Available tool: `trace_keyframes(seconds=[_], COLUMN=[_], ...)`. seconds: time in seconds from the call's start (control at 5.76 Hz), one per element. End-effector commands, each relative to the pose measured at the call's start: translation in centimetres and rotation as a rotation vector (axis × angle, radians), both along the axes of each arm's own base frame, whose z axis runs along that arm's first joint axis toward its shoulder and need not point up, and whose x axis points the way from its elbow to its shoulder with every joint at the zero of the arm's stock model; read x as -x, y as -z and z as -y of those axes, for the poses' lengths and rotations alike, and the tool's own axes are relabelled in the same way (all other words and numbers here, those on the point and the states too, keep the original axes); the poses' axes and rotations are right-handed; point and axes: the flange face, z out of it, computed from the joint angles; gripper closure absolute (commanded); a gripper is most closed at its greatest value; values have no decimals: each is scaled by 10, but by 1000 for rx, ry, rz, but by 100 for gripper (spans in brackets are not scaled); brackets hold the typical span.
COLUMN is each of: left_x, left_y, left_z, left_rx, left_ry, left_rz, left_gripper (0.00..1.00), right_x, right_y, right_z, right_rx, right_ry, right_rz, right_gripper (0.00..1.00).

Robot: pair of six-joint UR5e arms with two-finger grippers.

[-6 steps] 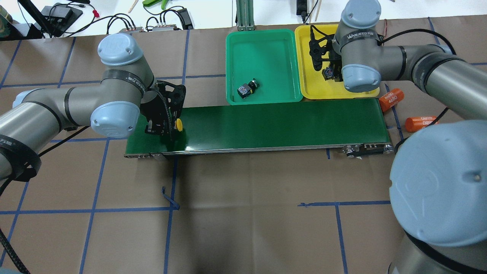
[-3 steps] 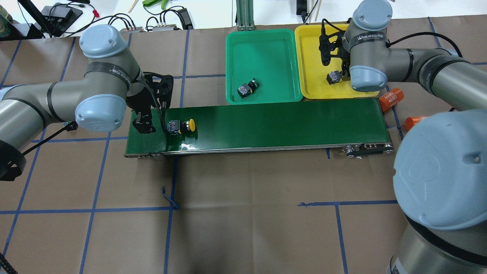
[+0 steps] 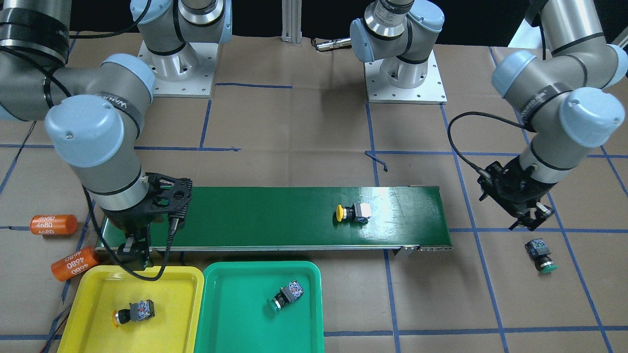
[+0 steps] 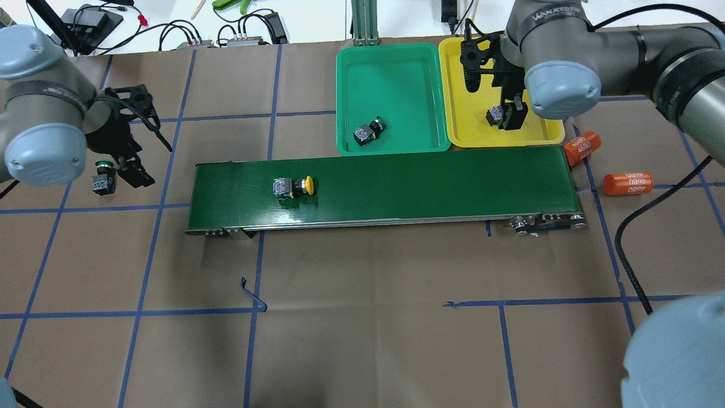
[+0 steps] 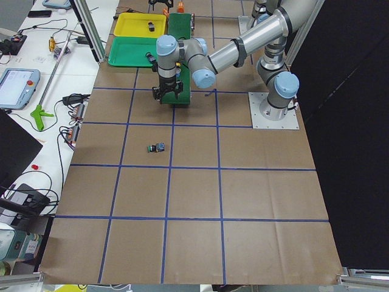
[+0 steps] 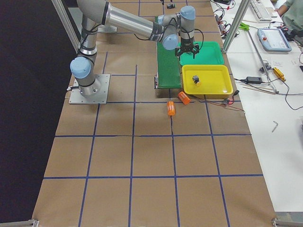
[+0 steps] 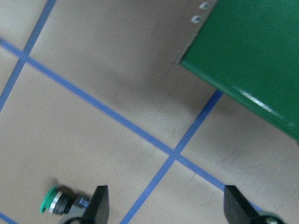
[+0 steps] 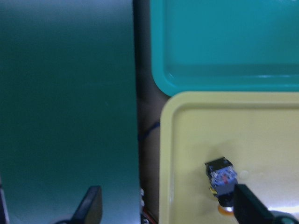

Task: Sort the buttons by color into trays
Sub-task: 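Lower the right gripper onto the yellow button while the left grasps a green button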

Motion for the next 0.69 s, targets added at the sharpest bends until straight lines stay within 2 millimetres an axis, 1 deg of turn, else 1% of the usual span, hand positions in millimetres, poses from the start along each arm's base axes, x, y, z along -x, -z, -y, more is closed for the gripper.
trace_keyframes(seconds=[0.0,0.17,0.35,0.52], left_x=[-60,-83,-118,-134], left_y=[-5,4,22,45], left_z=[19,21,16,15], left_rx=[-10,-23,-43,-80], left_ry=[-371,-635,-711,-759], left_rz=[-19,-36,-51,-66], left_gripper=[13,12,12,12], right_x=[-68,-84,-127,-165], right_y=[-12,-2,17,20], right_z=[-38,-50,-74,-85], right_rx=[-30,-56,-84,-52], right_ry=[8,22,74,61], right_rz=[6,8,44,98], right_gripper=[0,0,0,0])
